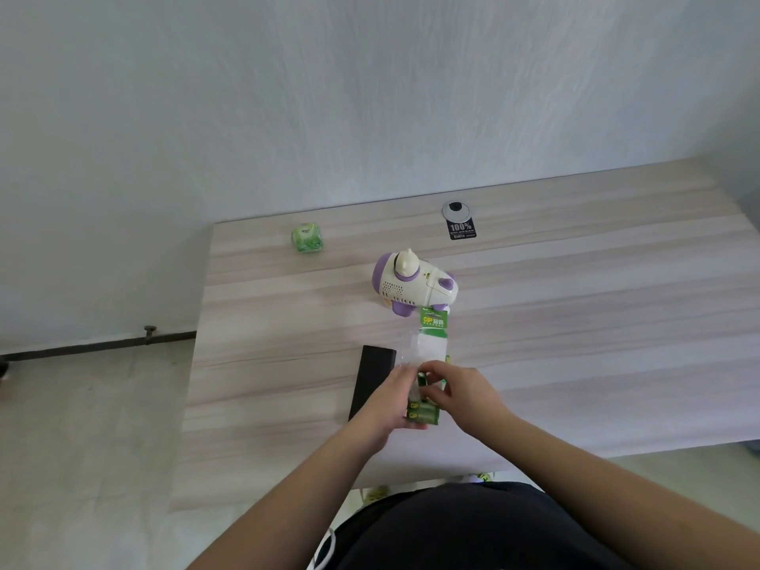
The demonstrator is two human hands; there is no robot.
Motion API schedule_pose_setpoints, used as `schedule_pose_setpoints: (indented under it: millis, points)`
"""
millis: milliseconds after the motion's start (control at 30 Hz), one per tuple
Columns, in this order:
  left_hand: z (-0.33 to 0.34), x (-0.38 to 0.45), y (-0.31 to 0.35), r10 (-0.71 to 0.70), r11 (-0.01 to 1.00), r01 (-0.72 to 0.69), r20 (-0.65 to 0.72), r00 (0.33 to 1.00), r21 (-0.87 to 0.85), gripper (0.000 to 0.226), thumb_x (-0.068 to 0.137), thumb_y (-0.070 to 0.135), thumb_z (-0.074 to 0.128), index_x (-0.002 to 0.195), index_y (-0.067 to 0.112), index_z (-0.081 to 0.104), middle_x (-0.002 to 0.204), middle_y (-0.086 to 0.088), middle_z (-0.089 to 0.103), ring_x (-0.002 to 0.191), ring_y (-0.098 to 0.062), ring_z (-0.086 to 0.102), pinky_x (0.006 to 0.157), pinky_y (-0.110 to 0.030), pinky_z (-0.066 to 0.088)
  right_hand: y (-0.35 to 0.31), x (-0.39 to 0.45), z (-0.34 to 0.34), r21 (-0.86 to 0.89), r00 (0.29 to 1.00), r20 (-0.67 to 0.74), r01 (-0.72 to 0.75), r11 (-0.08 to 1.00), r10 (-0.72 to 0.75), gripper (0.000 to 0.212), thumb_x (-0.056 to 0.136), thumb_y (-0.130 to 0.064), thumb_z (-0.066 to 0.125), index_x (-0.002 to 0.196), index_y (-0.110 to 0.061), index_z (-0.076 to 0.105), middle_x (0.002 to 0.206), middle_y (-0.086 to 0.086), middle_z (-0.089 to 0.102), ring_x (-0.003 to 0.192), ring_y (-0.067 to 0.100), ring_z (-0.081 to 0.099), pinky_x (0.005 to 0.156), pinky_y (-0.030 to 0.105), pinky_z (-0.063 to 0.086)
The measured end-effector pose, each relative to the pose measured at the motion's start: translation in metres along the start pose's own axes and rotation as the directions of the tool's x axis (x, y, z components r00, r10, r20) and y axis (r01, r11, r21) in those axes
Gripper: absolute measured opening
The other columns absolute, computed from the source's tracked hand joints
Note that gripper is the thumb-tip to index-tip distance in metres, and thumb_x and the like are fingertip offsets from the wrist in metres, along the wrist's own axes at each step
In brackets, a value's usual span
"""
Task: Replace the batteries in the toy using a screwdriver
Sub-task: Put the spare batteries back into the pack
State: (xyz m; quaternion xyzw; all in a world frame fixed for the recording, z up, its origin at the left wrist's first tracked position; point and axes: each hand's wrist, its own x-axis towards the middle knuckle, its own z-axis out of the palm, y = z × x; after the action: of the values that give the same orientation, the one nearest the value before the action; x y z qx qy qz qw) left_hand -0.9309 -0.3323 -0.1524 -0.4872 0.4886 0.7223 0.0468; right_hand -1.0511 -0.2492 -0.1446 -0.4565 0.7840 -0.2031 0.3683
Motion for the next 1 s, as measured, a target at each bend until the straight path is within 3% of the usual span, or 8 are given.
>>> schedule_pose_setpoints:
  millis: [167, 300, 433, 667, 900, 1000]
  points:
    - [-0.003, -0.005, -0.004, -0.017, 1.0, 0.017, -0.027, 0.999, 0.01, 0.027, 0.101, 0.045, 0.038, 0.119, 0.031, 0.052, 0.116, -0.006, 0.059, 0.101, -0.025, 0.065, 0.08, -0.044, 0.06, -0.001, -0.002, -0.002, -0.133, 0.997, 0.077, 0.033, 0.991, -0.023, 0.036, 0.097, -0.027, 0.053, 0.132, -0.034, 0.052, 0.115, -0.007, 0.068, 0.095, 0.014, 0.062, 0.081, 0.023, 0.045]
    - [-0.005, -0.007, -0.008, -0.017, 0.999, 0.017, -0.027, 0.999, 0.029, 0.025, 0.102, 0.043, 0.037, 0.118, 0.032, 0.052, 0.118, -0.006, 0.058, 0.102, -0.025, 0.065, 0.081, -0.044, 0.06, -0.002, -0.001, -0.001, -0.189, 0.997, 0.071, 0.024, 0.982, -0.011, 0.03, 0.095, -0.031, 0.056, 0.123, -0.027, 0.05, 0.111, -0.01, 0.068, 0.093, 0.014, 0.064, 0.077, 0.026, 0.048]
    - [-0.003, -0.008, -0.007, -0.008, 0.999, 0.009, -0.019, 1.0, 0.05, 0.028, 0.101, 0.038, 0.038, 0.121, 0.026, 0.053, 0.119, -0.007, 0.057, 0.102, -0.027, 0.064, 0.08, -0.044, 0.06, -0.001, -0.003, 0.001, -0.23, 0.997, 0.072, 0.043, 0.972, -0.027, 0.026, 0.094, -0.033, 0.056, 0.12, -0.031, 0.056, 0.109, -0.011, 0.069, 0.095, 0.012, 0.064, 0.082, 0.027, 0.052]
    - [0.0, -0.012, -0.009, -0.028, 1.0, 0.028, -0.025, 0.999, 0.005, 0.027, 0.1, 0.037, 0.037, 0.116, 0.024, 0.055, 0.118, -0.014, 0.058, 0.1, -0.029, 0.066, 0.078, -0.044, 0.061, 0.004, -0.008, 0.004, -0.253, 0.998, 0.045, 0.053, 0.966, -0.043, 0.018, 0.091, -0.032, 0.06, 0.105, -0.022, 0.064, 0.106, -0.008, 0.069, 0.094, 0.012, 0.061, 0.073, 0.02, 0.04]
    - [0.005, -0.014, -0.011, -0.014, 1.0, 0.015, -0.037, 0.999, 0.008, 0.026, 0.1, 0.033, 0.038, 0.114, 0.02, 0.055, 0.119, -0.013, 0.056, 0.102, -0.029, 0.065, 0.078, -0.043, 0.061, 0.0, -0.004, 0.007, -0.424, 0.995, 0.074, 0.086, 0.902, -0.06, 0.028, 0.097, -0.032, 0.049, 0.116, -0.02, 0.065, 0.111, 0.001, 0.067, 0.102, 0.019, 0.062, 0.087, 0.029, 0.049]
    - [0.007, -0.015, -0.011, -0.017, 1.0, 0.017, -0.03, 0.999, -0.006, 0.025, 0.1, 0.031, 0.039, 0.115, 0.017, 0.054, 0.12, -0.014, 0.055, 0.104, -0.03, 0.064, 0.078, -0.043, 0.061, 0.002, -0.003, 0.012, -0.536, 0.988, 0.115, 0.148, 0.831, -0.101, 0.03, 0.099, -0.031, 0.045, 0.12, -0.02, 0.064, 0.11, 0.005, 0.066, 0.102, 0.023, 0.062, 0.087, 0.031, 0.049]
